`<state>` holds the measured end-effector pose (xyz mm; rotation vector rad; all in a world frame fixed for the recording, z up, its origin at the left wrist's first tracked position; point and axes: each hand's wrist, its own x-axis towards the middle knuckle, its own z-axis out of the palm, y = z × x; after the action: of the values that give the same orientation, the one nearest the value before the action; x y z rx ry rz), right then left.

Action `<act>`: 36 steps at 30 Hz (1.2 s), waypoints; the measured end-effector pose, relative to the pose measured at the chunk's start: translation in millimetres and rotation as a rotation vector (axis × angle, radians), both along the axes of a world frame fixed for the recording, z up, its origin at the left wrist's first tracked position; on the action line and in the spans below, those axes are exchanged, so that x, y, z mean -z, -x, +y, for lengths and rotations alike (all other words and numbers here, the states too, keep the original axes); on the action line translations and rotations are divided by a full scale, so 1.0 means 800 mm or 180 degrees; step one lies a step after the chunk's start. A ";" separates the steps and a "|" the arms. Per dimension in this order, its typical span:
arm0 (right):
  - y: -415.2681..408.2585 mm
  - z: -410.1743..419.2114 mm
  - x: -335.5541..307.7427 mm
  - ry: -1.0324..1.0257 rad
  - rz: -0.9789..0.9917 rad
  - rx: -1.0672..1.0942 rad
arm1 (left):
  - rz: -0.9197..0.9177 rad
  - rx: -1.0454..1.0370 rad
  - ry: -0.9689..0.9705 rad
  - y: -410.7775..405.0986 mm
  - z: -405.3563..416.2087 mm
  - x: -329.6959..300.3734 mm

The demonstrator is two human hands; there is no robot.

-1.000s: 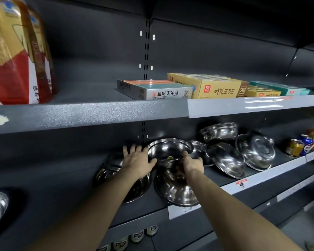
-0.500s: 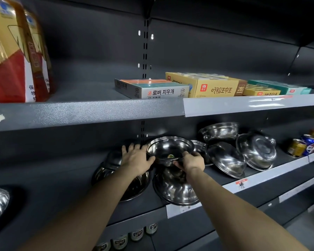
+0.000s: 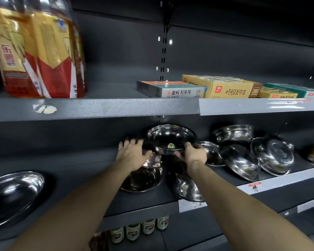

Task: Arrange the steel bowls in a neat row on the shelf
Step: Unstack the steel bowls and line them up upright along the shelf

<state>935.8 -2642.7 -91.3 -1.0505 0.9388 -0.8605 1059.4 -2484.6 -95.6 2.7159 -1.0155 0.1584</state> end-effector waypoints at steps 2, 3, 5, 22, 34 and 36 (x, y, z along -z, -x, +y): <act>-0.012 0.016 -0.006 0.0030 -0.0051 -0.0116 | -0.0023 -0.0118 -0.0007 -0.004 0.023 -0.005; -0.018 0.024 -0.007 0.0027 -0.0061 -0.0180 | -0.0016 -0.0188 -0.0016 -0.006 0.036 -0.007; -0.028 0.041 -0.008 0.0024 -0.0058 -0.0326 | 0.0001 -0.0334 -0.0046 -0.009 0.060 -0.012; -0.108 0.224 -0.004 -0.0036 0.0004 -0.1647 | 0.0164 -0.1464 -0.0151 -0.024 0.293 -0.012; -0.160 0.372 0.009 -0.0154 0.0015 -0.2307 | 0.0306 -0.2097 -0.0070 -0.021 0.446 -0.003; -0.164 0.393 0.011 -0.0150 0.0013 -0.2405 | 0.0336 -0.2152 -0.0046 -0.021 0.467 -0.003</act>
<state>1067.2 -2328.3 -100.2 -1.2393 0.4882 -0.2054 1076.0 -2110.9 -93.0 2.9282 -0.0396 0.1176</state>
